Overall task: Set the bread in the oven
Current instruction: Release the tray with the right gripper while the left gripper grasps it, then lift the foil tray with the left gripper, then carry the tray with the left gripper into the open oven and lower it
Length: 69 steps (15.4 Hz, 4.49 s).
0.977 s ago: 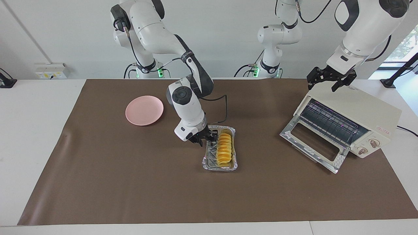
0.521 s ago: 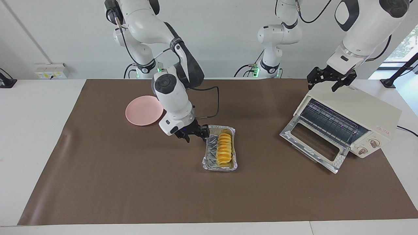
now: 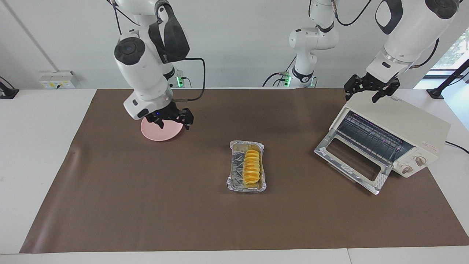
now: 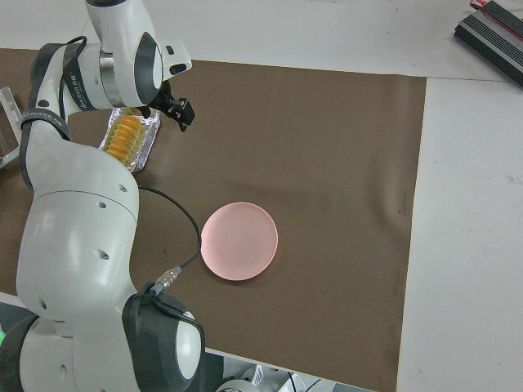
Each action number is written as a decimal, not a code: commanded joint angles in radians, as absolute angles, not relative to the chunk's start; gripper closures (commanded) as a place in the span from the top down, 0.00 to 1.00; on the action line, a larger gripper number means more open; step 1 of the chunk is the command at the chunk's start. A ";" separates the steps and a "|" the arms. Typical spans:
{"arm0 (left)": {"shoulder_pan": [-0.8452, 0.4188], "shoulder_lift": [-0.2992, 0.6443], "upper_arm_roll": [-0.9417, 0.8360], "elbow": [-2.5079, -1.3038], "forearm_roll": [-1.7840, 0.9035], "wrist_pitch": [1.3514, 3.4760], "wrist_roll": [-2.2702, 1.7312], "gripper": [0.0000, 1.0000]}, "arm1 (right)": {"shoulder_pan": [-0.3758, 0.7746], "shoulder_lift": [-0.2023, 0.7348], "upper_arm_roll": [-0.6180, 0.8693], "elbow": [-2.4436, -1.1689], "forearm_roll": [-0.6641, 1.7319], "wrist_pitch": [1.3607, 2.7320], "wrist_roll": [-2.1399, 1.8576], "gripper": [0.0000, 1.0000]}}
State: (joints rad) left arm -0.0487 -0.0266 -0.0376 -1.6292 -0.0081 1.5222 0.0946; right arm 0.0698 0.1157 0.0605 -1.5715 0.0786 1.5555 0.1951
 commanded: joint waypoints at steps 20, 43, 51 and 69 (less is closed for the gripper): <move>-0.672 0.716 -0.038 -1.138 -0.058 1.868 -0.724 1.00 | -0.132 -0.037 0.077 -1.706 -0.009 1.565 -0.014 1.00; -0.637 0.724 -0.040 -1.262 -0.057 1.965 -0.752 0.00 | -0.130 -0.031 0.086 -1.692 -0.023 1.578 -0.074 1.00; -0.604 0.664 0.087 -1.227 -0.089 1.760 -0.834 0.00 | -0.135 -0.040 0.084 -1.695 -0.020 1.566 -0.072 1.00; -0.290 0.589 0.308 -1.249 -0.153 1.568 -0.908 0.00 | -0.133 -0.040 0.084 -1.695 -0.020 1.566 -0.072 1.00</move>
State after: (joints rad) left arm -0.3085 0.6344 0.3055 -1.1940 -0.1435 1.5865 -0.8958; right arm -0.1251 -0.0201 0.0782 -1.6779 -0.0019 1.5684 -0.0521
